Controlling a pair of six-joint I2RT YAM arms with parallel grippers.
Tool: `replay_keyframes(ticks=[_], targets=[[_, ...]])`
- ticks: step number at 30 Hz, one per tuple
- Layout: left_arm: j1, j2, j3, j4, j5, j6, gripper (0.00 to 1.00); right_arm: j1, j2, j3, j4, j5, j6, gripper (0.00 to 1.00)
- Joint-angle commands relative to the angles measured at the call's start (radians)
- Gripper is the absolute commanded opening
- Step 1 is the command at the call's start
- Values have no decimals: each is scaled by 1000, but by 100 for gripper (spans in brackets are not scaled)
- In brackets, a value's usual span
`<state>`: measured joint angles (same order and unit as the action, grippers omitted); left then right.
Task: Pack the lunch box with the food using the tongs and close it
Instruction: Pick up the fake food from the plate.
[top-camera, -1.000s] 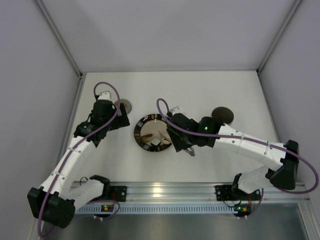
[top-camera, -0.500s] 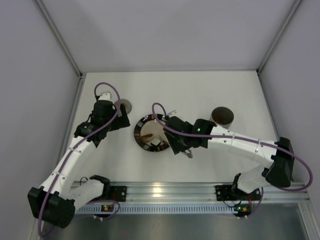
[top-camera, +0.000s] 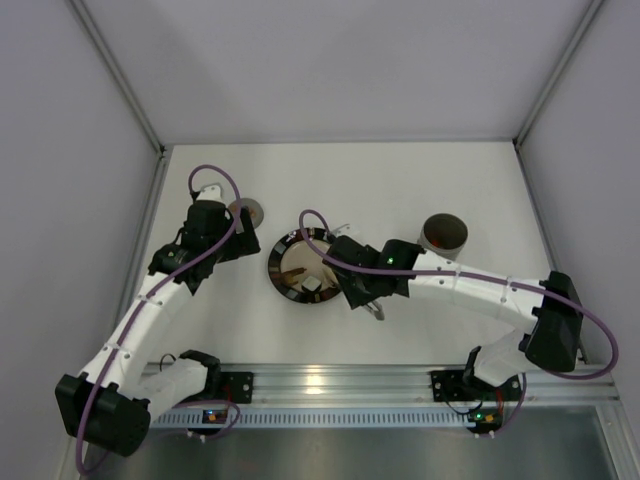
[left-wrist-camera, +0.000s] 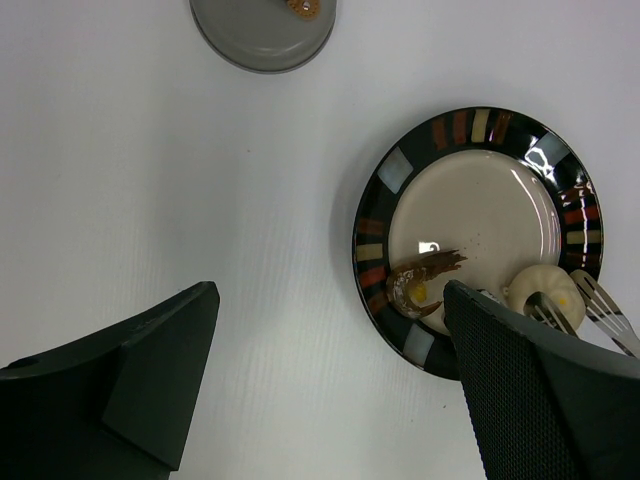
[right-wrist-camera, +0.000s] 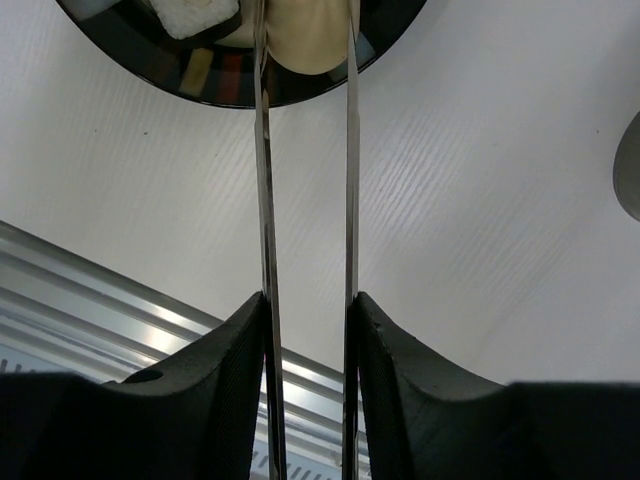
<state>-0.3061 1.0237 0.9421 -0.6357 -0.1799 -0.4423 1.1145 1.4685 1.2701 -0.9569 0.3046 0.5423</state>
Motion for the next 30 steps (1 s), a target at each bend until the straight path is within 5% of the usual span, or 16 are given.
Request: replay_keyframes(ticks=[1,8,30], targets=[[5,-4,0,39,-1,17,99,21,-4,17,37,19,2,33],[5,-5,0,41,3,14,99,15,-46,72,-12,83,5,21],[5,-4,-2,44,17,14,99,-203,-453,120,-333,406,160,22]])
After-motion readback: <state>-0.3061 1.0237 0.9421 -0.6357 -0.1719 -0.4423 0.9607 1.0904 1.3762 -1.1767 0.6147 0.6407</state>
